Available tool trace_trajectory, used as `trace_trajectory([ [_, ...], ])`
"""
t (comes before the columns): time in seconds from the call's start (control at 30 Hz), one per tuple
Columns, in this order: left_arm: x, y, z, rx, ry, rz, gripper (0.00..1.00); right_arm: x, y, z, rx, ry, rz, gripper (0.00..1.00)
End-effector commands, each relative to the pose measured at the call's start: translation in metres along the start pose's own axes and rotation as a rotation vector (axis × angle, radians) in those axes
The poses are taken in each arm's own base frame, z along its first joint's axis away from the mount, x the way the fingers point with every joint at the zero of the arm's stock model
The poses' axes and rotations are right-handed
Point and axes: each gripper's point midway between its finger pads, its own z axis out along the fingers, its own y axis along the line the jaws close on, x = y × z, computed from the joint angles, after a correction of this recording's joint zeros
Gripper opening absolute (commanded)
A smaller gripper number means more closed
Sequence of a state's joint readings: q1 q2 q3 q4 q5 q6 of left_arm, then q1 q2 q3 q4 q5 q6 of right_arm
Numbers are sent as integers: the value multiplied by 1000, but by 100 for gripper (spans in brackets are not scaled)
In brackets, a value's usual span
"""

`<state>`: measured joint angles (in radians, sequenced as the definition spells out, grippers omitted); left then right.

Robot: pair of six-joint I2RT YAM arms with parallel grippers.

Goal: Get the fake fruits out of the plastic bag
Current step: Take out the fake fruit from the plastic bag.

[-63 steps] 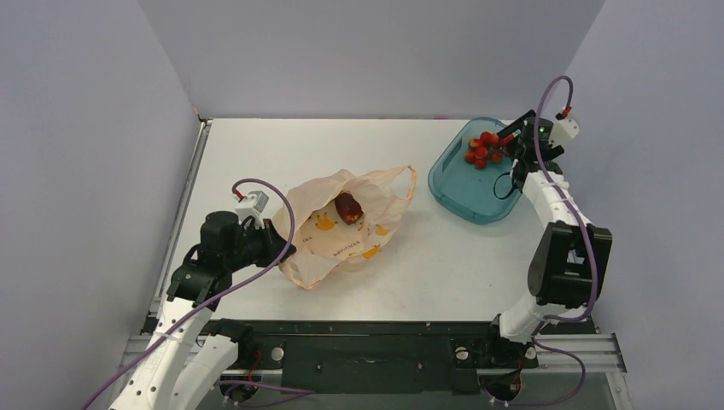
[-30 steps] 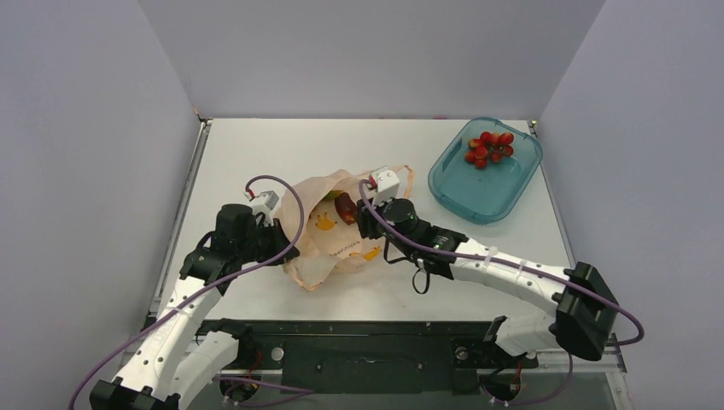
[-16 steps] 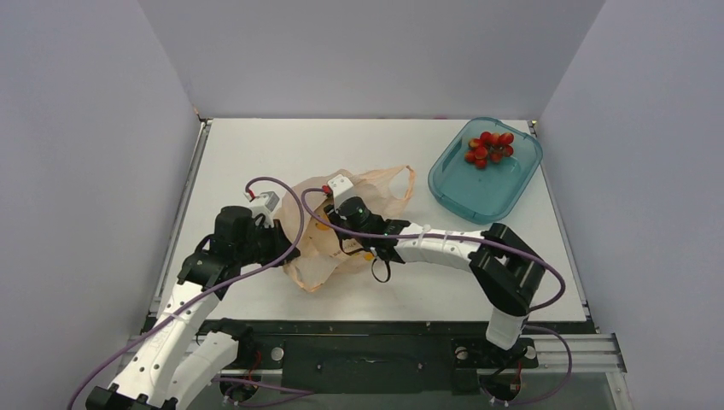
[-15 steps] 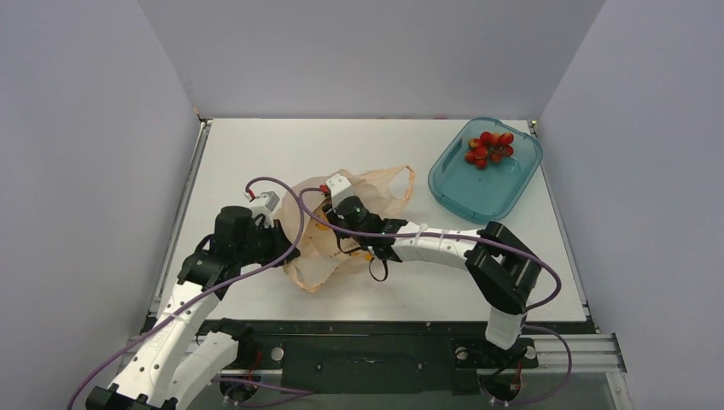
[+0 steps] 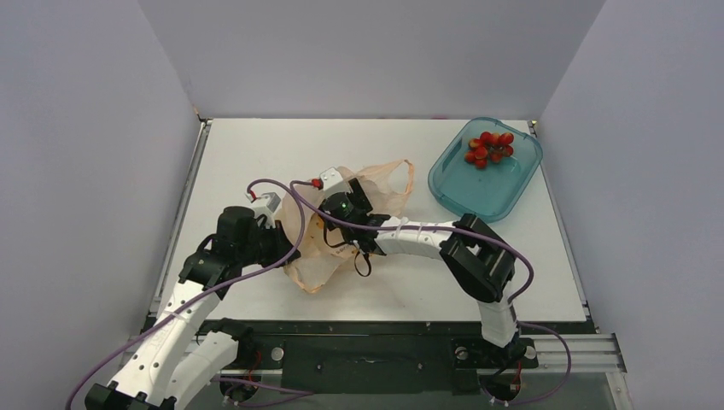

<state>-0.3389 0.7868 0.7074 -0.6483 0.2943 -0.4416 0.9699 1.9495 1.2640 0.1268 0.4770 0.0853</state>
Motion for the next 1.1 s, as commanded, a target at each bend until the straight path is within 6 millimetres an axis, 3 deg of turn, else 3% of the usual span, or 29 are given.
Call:
trace_trajectory([
  [0.0,-13,-9,-4,20,-34,19,0,-13,-9,10,85,-31,-23,74],
  [0.17,-13,-9,-4,20,-35,21,0,-1,-10,29,114,3,-51,81],
  [0.33,-13,-9,-4,20,-33,20,0,7,-11,46,118,38,-69,81],
  [0.47,-12,-9,-3,18,-29,20,0,0,-8,55,117,46,-67,76],
  [0.63,-11,-10,-4,18,-29,20,0,2,-8,60,132,60,-58,63],
  [0.77,-11,-11,-4,18,-30,23,0,-4,-6,61,118,43,-50,42],
  [0.87,-11,-11,-4,18,-30,25,0,-7,-4,55,93,20,-40,23],
  [1.07,-11,-12,-6,18,-40,29,0,-18,2,33,43,-17,-5,4],
])
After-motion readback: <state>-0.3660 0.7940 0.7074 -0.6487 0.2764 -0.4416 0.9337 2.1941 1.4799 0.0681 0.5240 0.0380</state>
